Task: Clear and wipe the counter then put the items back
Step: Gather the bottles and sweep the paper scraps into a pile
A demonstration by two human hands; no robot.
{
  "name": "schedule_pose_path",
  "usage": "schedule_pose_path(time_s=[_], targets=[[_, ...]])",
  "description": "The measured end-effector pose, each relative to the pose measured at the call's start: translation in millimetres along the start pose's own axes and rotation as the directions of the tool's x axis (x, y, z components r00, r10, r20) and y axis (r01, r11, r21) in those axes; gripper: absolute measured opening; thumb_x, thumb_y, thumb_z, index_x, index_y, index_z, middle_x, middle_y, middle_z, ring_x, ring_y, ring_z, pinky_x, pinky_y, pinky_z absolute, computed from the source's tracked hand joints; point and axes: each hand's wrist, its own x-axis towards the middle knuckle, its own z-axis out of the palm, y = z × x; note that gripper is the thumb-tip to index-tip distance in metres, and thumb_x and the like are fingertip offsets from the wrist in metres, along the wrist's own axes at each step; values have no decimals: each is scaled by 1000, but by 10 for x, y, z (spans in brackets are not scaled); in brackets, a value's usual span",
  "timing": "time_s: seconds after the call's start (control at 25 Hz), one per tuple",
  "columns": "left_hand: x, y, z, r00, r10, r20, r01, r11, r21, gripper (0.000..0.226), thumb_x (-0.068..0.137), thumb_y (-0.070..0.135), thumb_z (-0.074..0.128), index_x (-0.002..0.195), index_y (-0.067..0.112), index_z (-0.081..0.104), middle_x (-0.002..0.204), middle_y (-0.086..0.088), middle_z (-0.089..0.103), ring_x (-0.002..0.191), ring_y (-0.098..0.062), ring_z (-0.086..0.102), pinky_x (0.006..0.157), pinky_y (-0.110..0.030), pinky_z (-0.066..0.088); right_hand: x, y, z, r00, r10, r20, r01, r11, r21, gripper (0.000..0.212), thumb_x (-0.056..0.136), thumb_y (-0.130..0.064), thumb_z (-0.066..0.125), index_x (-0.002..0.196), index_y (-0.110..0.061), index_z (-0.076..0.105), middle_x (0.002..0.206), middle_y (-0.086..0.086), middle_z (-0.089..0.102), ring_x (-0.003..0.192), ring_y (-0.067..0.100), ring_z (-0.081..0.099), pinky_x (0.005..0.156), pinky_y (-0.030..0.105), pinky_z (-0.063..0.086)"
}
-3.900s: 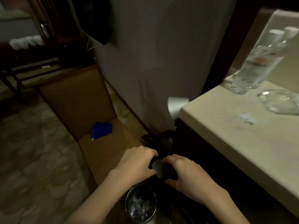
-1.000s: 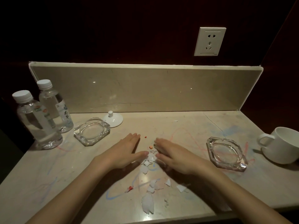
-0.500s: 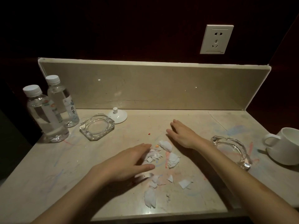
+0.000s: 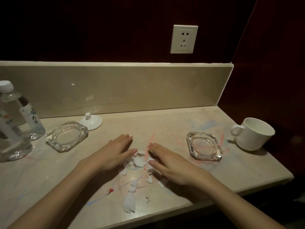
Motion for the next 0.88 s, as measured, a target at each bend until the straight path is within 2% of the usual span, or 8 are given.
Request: schedule_pose_path(time_s=[0.12,0.24,0.32,0.44,0.56,0.72,0.8,0.88], targets=[[14,143,67,997,75,34,-74,997,-37,108,69,89,11,146,15,33,154,-3,30,140,-16,27,114,-33,23,-98,229,-87,993,108,-54,-108,994,3,63,98,-50,33,152,-25,14,159,-8,12,144,4,11,114,22,10],[-20,266,141,988,145,46,-142,988,-64,71,91,62,35,149,21,27,155,3,28,140,-12,28,114,-28,24,-124,261,-77,988,150,-35,-151,988,-20,65,98,-52,32,153,-25,10,160,-8,7,145,5,8,112,21,8],[-86,306,146,983,174,56,-166,979,-121,67,91,55,44,148,24,28,152,6,34,135,-8,37,111,-24,30,-108,171,-28,990,137,-16,-137,991,-6,68,97,-55,31,153,-25,8,160,-9,4,145,5,6,113,23,9],[-186,216,87,983,177,58,-163,968,-193,87,77,69,52,149,26,27,148,9,40,129,-4,44,108,-24,37,-101,-52,84,997,81,-1,-81,996,41,68,97,-54,32,153,-24,8,160,-7,5,145,4,4,114,22,7],[-319,2,14,991,128,28,-122,979,-164,104,65,79,55,149,26,24,152,9,33,133,-3,36,112,-23,31,-101,-280,215,1000,5,17,-6,999,42,68,98,-51,33,153,-21,9,160,-5,7,145,5,6,113,18,5],[-549,-254,-53,998,-16,58,21,996,-86,124,52,94,39,152,26,13,158,8,16,144,-6,16,118,-26,16,92,-311,141,998,41,-56,-29,979,199,63,97,-50,38,150,-24,18,153,-3,31,135,11,35,110,26,28],[-645,-329,-53,996,-63,62,68,994,-86,128,48,98,35,152,28,9,160,7,11,145,-6,12,120,-30,14,261,-226,79,991,84,-102,-65,982,178,64,97,-50,36,151,-22,17,156,-2,25,140,13,30,113,28,23],[-746,-340,-36,994,-94,63,99,991,-93,126,50,96,40,152,30,5,160,8,7,146,-6,9,120,-29,11,368,-212,88,995,80,-59,-72,990,124,65,97,-52,33,151,-21,15,157,-1,22,141,14,27,113,28,22]])
